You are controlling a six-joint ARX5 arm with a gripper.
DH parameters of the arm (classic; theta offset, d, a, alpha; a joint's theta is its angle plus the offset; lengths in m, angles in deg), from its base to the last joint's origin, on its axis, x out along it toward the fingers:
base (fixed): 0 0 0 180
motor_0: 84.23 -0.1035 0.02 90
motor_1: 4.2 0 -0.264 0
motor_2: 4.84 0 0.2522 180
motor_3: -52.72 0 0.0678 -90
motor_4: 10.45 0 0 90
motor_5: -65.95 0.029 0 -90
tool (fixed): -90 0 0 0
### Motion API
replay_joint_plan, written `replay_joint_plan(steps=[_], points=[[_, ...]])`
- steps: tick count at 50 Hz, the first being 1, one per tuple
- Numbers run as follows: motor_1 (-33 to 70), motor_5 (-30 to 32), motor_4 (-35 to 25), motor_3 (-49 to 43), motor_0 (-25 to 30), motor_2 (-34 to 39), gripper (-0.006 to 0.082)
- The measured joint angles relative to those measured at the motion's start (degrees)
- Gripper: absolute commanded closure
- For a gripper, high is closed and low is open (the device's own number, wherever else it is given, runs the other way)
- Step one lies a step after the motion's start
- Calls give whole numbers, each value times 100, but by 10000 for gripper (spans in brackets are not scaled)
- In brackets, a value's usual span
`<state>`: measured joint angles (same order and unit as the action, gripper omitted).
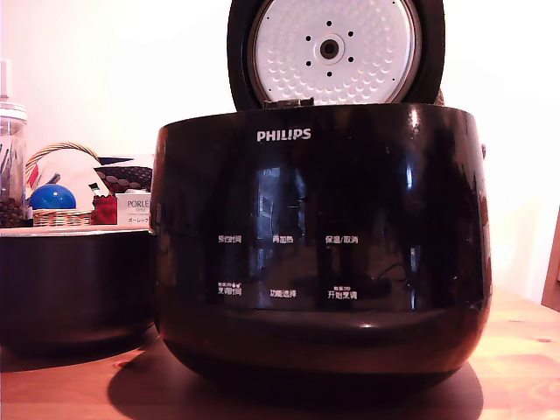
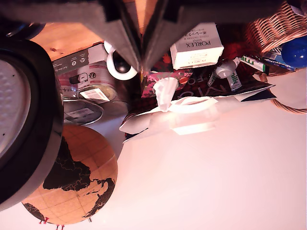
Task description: Pick up the metallic pot next to the rice cooker
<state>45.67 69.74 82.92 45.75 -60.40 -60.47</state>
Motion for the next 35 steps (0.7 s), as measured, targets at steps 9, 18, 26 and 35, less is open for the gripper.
replay_joint_plan(steps=[9, 18, 26, 35], points=[[-46, 813, -575, -57, -105, 7, 791], [-299, 1668, -1250, -1073, -417, 7, 791], [-450, 2568, -1353, -2553, -640, -221, 791], [-439, 4640, -1620, -4297, -673, -844, 791]])
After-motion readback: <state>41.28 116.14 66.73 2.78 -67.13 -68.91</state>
